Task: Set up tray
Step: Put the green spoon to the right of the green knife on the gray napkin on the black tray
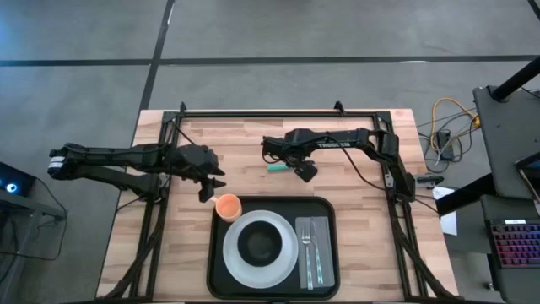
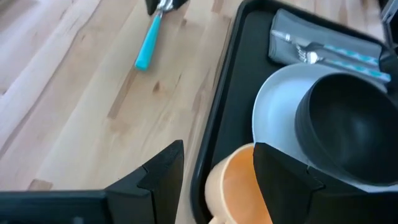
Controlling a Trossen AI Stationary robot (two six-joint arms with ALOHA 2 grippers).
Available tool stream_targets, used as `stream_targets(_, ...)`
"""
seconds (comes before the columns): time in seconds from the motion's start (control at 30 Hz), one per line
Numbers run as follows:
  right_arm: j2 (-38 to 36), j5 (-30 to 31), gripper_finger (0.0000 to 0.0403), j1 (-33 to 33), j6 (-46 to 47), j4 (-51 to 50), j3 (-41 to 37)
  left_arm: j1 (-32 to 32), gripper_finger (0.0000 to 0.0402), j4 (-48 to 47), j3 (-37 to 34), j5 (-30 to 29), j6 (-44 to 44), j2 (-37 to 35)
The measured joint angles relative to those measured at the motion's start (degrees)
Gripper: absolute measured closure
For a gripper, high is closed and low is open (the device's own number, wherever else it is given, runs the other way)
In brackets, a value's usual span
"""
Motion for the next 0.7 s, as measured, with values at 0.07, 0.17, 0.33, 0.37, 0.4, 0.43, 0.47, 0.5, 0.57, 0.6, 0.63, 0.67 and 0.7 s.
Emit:
stream_targets(0.07,0.0,0.0,0.0211,0.1,3.8,0.4,-0.8,0.0,0.0228,-0.9,0.0,0.0,0.0,0.0)
stream_targets(0.17,0.0,-0.3,0.0211,-0.3,7.7,1.0,-2.4,0.0,0.0228,-1.2,0.0,0.0,1.0,0.0)
stream_targets(0.33,0.0,-2.6,0.0211,-1.4,8.7,5.2,-4.2,0.0,0.0228,-1.1,0.0,-0.1,4.6,0.0)
stream_targets(0.37,0.0,-2.6,0.0211,-1.6,9.3,5.7,-4.3,0.1,0.0228,-1.1,0.0,-0.5,5.2,0.0)
stream_targets(0.4,0.0,-2.6,0.0211,-1.8,9.5,6.0,-4.6,0.2,0.0228,-1.2,0.0,-0.9,5.8,0.0)
stream_targets(0.43,0.0,-2.6,0.0211,-2.0,9.5,6.0,-4.8,0.5,0.0228,-1.2,0.0,-1.2,6.4,0.0)
stream_targets(0.47,0.0,-2.7,0.0211,-2.3,9.3,6.0,-5.1,0.8,0.0228,-1.4,0.0,-1.3,7.0,-0.1)
stream_targets(0.5,0.0,-2.8,0.0211,-2.5,9.3,6.1,-5.5,1.1,0.0228,-1.8,0.0,-1.4,7.6,-0.1)
stream_targets(0.57,0.0,-2.8,0.0211,-2.7,9.6,6.4,-6.1,1.6,0.0228,-2.2,0.0,-1.4,8.3,-0.2)
stream_targets(0.6,0.0,-2.8,0.0211,-2.7,9.6,6.9,-6.4,1.9,0.0228,-2.6,0.0,-1.4,8.6,-0.3)
stream_targets(0.63,0.0,-2.8,0.0211,-2.7,9.7,7.8,-6.9,2.1,0.0228,-3.1,0.0,-1.4,8.9,-0.4)
stream_targets(0.67,0.3,-2.8,0.0211,-2.7,10.0,9.4,-7.5,2.3,0.0228,-3.3,0.0,-1.4,9.3,-0.5)
stream_targets(0.7,0.7,-3.0,0.0211,-2.6,10.1,11.3,-7.8,2.5,0.0228,-3.3,0.0,-1.4,9.8,-0.5)
